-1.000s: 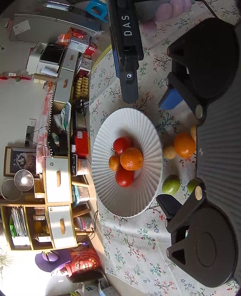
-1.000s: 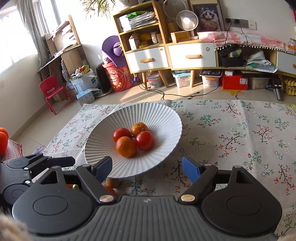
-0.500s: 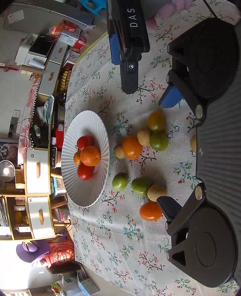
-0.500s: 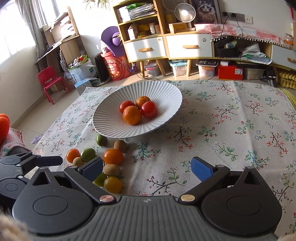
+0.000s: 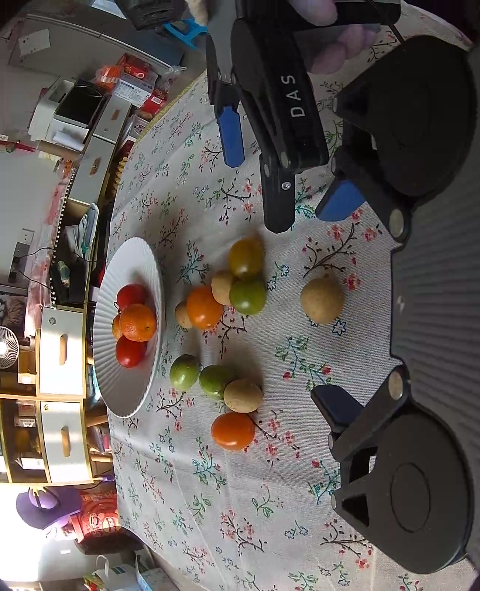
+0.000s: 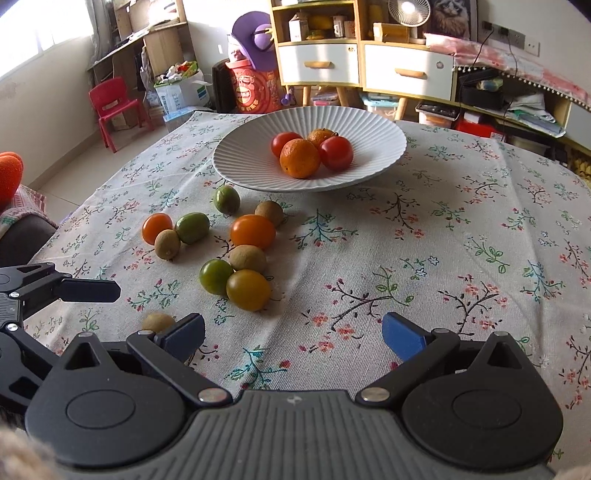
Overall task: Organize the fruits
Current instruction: 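Withdraw both tools from the plate toward the remaining fruits, then grasp a brown kiwi with the left tool while the right tool grasps a yellow tomato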
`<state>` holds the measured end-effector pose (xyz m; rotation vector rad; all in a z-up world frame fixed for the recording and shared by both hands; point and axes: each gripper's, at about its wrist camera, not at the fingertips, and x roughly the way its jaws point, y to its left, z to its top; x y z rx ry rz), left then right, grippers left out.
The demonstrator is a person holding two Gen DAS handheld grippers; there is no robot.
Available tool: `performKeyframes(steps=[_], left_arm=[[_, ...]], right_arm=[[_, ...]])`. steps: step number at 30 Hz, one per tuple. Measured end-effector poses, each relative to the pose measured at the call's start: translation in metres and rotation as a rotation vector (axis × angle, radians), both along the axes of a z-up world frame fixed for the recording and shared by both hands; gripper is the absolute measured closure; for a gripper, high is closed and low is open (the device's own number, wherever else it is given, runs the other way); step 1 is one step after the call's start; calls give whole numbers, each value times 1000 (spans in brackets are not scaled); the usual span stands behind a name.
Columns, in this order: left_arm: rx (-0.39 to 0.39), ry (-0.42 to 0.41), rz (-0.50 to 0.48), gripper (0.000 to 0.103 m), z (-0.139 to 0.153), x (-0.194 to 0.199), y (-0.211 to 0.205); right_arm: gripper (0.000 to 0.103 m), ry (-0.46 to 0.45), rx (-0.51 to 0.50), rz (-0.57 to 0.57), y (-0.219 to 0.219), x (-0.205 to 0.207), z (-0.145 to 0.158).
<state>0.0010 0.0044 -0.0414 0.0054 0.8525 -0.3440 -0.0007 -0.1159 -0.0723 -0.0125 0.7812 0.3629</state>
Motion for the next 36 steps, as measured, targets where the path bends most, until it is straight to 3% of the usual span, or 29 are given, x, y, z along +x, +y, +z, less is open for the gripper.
performKeyframes(steps=[9,14,23,27,33,34,36], left_arm=[[-62,21,-7,63,-3,-1,5],[-72,26,0,88,-4,2,7],[-90,36,-9,89,-3,1,13],[-91,40,-9,89,-3,3,12],[-93,41,-7,89,-2,4,13],[-93,41,-6,89,-2,4,13],[-94,40,-1,89,-1,5,14]], right_arm=[[3,-19,-19,20,8,-1,-12],[12,-34,-10,41,11,1,-11],[48,-65,-14,49,17,8,-10],[54,-72,-24,74,20,8,-10],[71,-82,-32,110,25,7,-7],[78,-80,-29,116,25,7,-7],[78,-65,-12,123,25,9,-6]])
